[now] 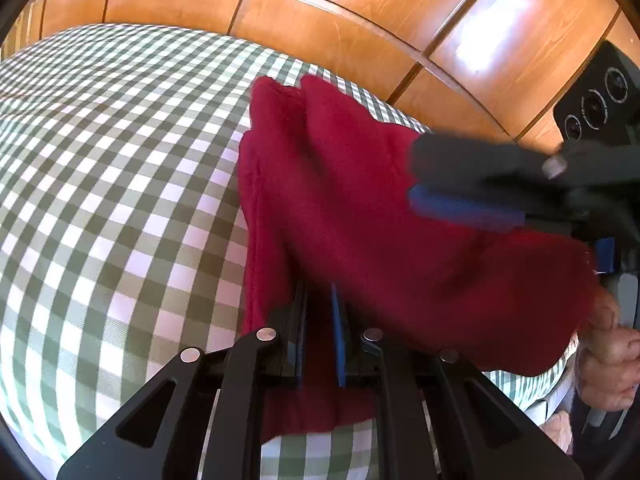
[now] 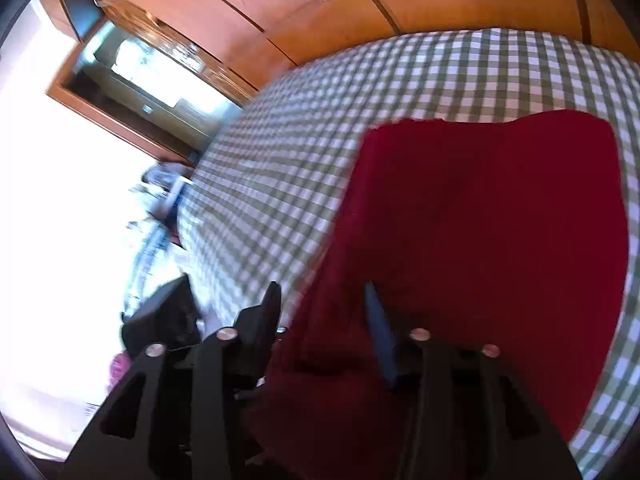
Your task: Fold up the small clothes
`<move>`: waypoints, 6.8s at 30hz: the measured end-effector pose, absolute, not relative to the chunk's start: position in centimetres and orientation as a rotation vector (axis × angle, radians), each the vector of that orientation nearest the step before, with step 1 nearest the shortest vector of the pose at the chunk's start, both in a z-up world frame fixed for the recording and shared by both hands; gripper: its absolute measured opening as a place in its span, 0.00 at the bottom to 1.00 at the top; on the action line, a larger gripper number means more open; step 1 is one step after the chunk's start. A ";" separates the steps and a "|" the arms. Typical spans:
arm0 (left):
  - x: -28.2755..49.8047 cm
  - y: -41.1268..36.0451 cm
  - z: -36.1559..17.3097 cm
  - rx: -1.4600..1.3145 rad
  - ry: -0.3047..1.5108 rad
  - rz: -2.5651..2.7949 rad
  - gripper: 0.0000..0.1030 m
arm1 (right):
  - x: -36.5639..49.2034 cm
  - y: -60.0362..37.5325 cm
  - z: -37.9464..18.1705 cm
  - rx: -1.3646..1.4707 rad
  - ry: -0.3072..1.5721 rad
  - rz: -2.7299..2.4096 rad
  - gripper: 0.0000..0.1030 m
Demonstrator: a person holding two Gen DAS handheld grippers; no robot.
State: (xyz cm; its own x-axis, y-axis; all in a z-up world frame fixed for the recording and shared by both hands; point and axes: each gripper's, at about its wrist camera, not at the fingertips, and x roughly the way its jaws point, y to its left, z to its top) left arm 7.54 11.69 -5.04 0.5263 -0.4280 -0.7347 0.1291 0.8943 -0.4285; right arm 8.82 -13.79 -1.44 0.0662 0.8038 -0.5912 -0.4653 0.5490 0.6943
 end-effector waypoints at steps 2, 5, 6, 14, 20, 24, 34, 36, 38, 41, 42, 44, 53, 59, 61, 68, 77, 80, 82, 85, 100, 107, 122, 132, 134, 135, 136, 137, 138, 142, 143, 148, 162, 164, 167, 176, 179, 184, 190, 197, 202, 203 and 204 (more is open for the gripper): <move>7.0 12.1 -4.7 -0.348 0.957 -0.338 0.09 | 8.5 -14.8 -0.7 0.396 1.115 1.013 0.49; 6.0 13.0 -3.9 -0.358 0.941 -0.321 0.09 | 7.7 -17.4 0.6 0.467 1.059 1.039 0.51; 5.5 13.4 -3.6 -0.359 0.934 -0.305 0.09 | 7.1 -18.7 1.2 0.478 1.032 1.042 0.52; 1.6 16.3 1.0 -0.419 0.808 -0.342 0.09 | 1.8 -26.4 -1.3 0.293 0.987 0.810 0.55; 1.2 13.2 3.6 -0.410 0.768 -0.450 0.32 | -1.3 -28.9 -5.1 0.225 1.047 0.727 0.55; 2.5 10.7 3.4 -0.386 0.810 -0.471 0.32 | -2.0 -26.9 -7.0 0.183 1.073 0.700 0.56; 3.4 9.9 3.0 -0.295 0.802 -0.507 0.08 | -1.9 -23.1 -5.6 0.019 0.943 0.645 0.17; 2.6 11.1 2.8 -0.287 0.783 -0.495 0.07 | -2.5 -23.0 -5.4 -0.010 0.927 0.660 0.15; 2.5 12.3 1.1 -0.319 0.827 -0.473 0.07 | -2.5 -22.8 -6.2 -0.049 0.958 0.658 0.14; 2.5 13.1 -3.0 -0.355 0.939 -0.424 0.07 | -2.6 -21.6 -7.6 -0.125 0.965 0.647 0.14; 2.4 12.6 -4.4 -0.288 0.962 -0.397 0.07 | -2.9 -21.4 -7.8 -0.150 0.957 0.647 0.14; 2.3 12.8 -5.6 -0.330 0.989 -0.417 0.07 | -2.8 -21.4 -7.9 -0.167 0.954 0.652 0.14; 2.1 14.8 -2.6 -0.514 0.904 -0.495 0.19 | -2.2 -25.4 -7.1 -0.013 1.004 0.729 0.62; 4.3 14.9 -1.1 -0.609 0.856 -0.537 0.32 | 0.3 -29.3 -5.6 0.266 1.019 0.778 0.73; 5.2 14.5 -1.4 -0.600 0.881 -0.519 0.32 | 2.3 -29.8 -5.6 0.355 1.016 0.756 0.73; 5.4 13.8 -0.3 -0.485 0.787 -0.458 0.05 | 6.4 -26.5 -5.9 0.386 1.031 0.713 0.69; 4.5 15.6 -4.8 -0.381 0.910 -0.280 0.05 | 5.0 -22.0 -7.6 0.289 1.045 0.719 0.61; 4.3 14.9 -3.7 -0.342 0.891 -0.250 0.05 | 5.2 -21.5 -7.4 0.271 1.031 0.706 0.61; 4.2 13.8 -1.7 -0.290 0.854 -0.226 0.05 | 5.2 -21.5 -7.4 0.267 1.032 0.701 0.61; 3.6 11.7 1.1 -0.162 0.778 -0.178 0.05 | 5.1 -22.0 -7.2 0.259 1.021 0.697 0.65; 5.0 7.8 1.0 0.009 0.749 -0.183 0.05 | 11.4 -25.7 -5.5 0.461 1.058 0.661 0.80; 5.8 7.5 -0.2 0.036 0.768 -0.174 0.05 | 15.5 -24.8 -6.9 0.554 1.111 0.628 0.80; 6.4 7.7 -2.5 0.061 0.808 -0.163 0.05 | 16.4 -19.7 -4.0 0.330 1.008 0.654 0.26; 6.4 7.7 -3.4 0.030 0.818 -0.152 0.05 | 16.2 -16.5 -6.0 0.218 1.026 0.571 0.32; 6.2 7.8 -2.9 0.019 0.808 -0.154 0.05 | 16.2 -17.5 -5.8 0.256 1.018 0.582 0.39; 6.0 8.0 -2.6 0.012 0.805 -0.154 0.05 | 16.0 -18.0 -5.7 0.280 1.015 0.583 0.50; 5.9 8.2 -2.3 0.005 0.800 -0.154 0.05 | 15.7 -18.2 -5.5 0.295 1.012 0.585 0.57; 5.6 8.5 -1.7 -0.006 0.788 -0.155 0.05 | 15.4 -18.8 -5.3 0.309 1.010 0.595 0.58; 5.4 8.8 -1.4 -0.019 0.779 -0.158 0.07 | 15.0 -19.2 -5.3 0.329 1.015 0.612 0.60; 5.0 11.5 0.1 -0.124 0.736 -0.131 0.74 | 13.6 -20.8 -5.9 0.419 1.050 0.683 0.70; 5.1 12.4 0.2 -0.163 0.732 -0.120 0.74 | 13.5 -21.0 -6.0 0.433 1.058 0.692 0.71; 7.7 14.5 -1.6 -0.292 0.854 -0.178 0.74 | 11.5 -21.9 -7.3 0.544 1.108 0.770 0.74; 11.6 16.4 -8.4 -0.631 0.997 -0.461 0.45 | 12.8 -17.9 -10.3 0.614 1.171 0.886 0.62; 11.3 16.1 -8.5 -0.634 0.973 -0.479 0.41 | 12.7 -17.6 -10.1 0.601 1.165 0.890 0.57; 10.9 16.0 -7.9 -0.636 0.952 -0.493 0.33 | 12.0 -17.8 -9.0 0.571 1.132 0.889 0.43; 11.2 8.6 -4.0 -0.531 0.933 -0.660 0.31 | 8.5 -26.4 -5.5 0.554 0.984 0.765 0.40; 12.6 2.0 -3.0 -0.456 0.950 -0.759 0.31 | 7.4 -31.9 -4.7 0.576 0.926 0.669 0.40; 15.4 -9.1 -1.6 -0.316 0.971 -0.885 0.29 | 6.9 -40.3 -4.3 0.606 0.849 0.492 0.40; 18.6 -22.5 0.5 -0.107 0.945 -0.979 0.29 | 8.2 -48.0 -4.1 0.626 0.766 0.303 0.40; 21.1 -31.6 -3.7 0.075 1.036 -0.918 0.29 | 10.5 -52.9 -10.0 0.698 0.859 0.191 0.40; 21.7 -32.5 -6.4 0.082 1.063 -0.859 0.36 | 9.6 -53.8 -12.9 0.772 0.856 0.180 0.47; 21.6 -32.3 -6.3 0.080 1.069 -0.861 0.36 | 9.5 -53.7 -12.8 0.767 0.856 0.173 0.47; 21.3 -32.0 -5.8 0.085 1.069 -0.858 0.36 | 9.5 -54.0 -12.5 0.751 0.855 0.168 0.49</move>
State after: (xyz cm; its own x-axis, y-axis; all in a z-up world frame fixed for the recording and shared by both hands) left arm 21.26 -31.97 -5.81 0.1997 -0.5737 -0.7944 0.6514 0.6834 -0.3298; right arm 9.47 -53.98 -12.50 0.6609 0.4201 -0.6219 0.1542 0.7350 0.6603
